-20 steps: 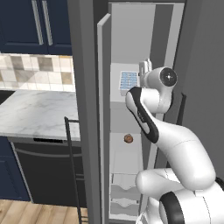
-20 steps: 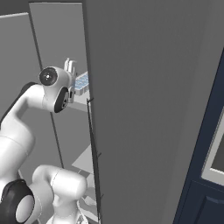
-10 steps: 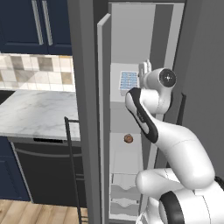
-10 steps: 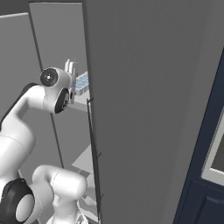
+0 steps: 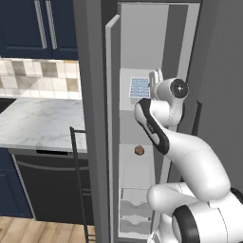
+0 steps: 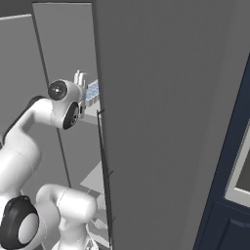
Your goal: Open the freezer door, pick up the ice cube tray from the freezer, and place it on the dining counter.
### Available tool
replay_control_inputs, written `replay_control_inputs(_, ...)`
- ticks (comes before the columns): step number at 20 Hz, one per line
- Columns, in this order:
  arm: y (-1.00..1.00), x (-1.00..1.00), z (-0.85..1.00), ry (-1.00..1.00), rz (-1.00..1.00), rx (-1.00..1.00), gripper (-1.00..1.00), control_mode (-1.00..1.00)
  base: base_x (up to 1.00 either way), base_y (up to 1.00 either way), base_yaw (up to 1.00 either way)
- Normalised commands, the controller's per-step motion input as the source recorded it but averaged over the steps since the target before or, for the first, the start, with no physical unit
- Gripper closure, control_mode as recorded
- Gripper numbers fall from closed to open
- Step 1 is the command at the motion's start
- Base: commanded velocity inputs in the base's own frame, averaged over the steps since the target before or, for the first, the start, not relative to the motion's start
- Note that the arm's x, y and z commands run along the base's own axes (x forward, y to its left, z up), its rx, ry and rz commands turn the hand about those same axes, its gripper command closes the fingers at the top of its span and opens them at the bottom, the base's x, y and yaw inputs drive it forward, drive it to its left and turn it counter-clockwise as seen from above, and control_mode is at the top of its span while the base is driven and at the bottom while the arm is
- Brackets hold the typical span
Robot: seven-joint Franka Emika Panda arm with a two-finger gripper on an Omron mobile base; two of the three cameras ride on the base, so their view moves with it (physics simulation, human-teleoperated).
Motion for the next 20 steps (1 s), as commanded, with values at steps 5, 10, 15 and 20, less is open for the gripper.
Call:
replay_control_inputs(5,0.00,0.14,-0.05,0.00,0.00,0.00,-1.00,-1.00,0.00,0.00,0.00)
replay_control_inputs(10,0.00,0.21,-0.04,0.00,0.00,0.00,-1.00,-1.00,0.00,0.00,0.00)
replay_control_inputs(15,0.00,0.10,-0.01,0.00,0.00,0.00,-1.00,-1.00,0.00,0.00,0.00)
replay_control_inputs(20,0.00,0.03,-0.01,0.00,0.00,0.00,-1.00,-1.00,0.00,0.00,0.00)
